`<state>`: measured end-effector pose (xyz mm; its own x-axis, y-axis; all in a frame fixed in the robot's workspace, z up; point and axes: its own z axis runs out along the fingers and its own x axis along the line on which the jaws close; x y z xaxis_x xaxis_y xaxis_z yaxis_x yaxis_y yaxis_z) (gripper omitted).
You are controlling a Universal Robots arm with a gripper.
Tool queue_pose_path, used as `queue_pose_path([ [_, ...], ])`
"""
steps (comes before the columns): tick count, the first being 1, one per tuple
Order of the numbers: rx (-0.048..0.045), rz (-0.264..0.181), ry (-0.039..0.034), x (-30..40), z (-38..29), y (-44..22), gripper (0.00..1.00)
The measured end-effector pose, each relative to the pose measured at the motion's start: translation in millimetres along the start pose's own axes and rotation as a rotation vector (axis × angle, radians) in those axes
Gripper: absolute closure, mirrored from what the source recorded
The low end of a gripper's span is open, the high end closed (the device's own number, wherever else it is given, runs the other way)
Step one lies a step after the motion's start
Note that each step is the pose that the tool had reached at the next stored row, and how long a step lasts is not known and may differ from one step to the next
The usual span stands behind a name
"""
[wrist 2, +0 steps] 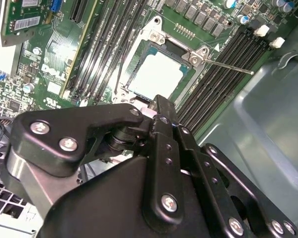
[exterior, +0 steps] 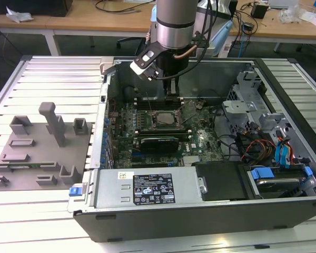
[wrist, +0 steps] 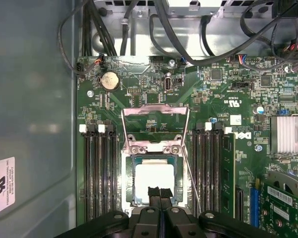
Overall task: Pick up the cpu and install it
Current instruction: 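Close the cpu cover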
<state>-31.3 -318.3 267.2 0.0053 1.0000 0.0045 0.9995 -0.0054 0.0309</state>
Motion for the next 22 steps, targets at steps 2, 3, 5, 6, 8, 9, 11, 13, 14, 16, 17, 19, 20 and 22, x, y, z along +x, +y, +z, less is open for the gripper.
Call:
queue_pose_path([
  [2, -0.0001, 0.000, 0.0001, 0.0, -2.4, 0.1, 0.89],
  [3, -0.0002, 0.000, 0.0003, 0.0, -2.4, 0.1, 0.89],
  [5, 0.0000, 0.000, 0.0000, 0.0, -2.6, 0.2, 0.89],
  [6, 0.0001, 0.000, -0.0001, 0.0, -2.6, 0.6, 0.89],
  [8, 0.0001, 0.000, -0.0001, 0.0, -2.7, 1.3, 0.89],
  [9, 0.0001, 0.000, -0.0001, 0.0, -2.6, 1.9, 0.89],
  [11, 0.0001, 0.000, -0.0001, 0.0, -2.6, 2.8, 0.89],
  [13, 0.0000, 0.000, -0.0001, 0.0, -2.5, 4.6, 0.89],
  [14, 0.0001, 0.000, -0.0001, 0.0, -2.5, 5.3, 0.89],
  [16, 0.0000, 0.000, -0.0001, 0.0, -2.4, 6.8, 0.89],
  [17, 0.0000, 0.000, 0.0000, 0.0, -2.4, 7.4, 0.89],
  [19, 0.0000, 0.000, -0.0001, 0.0, -2.4, 8.7, 0.89],
  [20, 0.0000, 0.000, -0.0001, 0.0, -2.4, 9.3, 0.89],
  [22, 0.0000, 0.000, -0.0001, 0.1, -2.3, 11.1, 0.89],
])
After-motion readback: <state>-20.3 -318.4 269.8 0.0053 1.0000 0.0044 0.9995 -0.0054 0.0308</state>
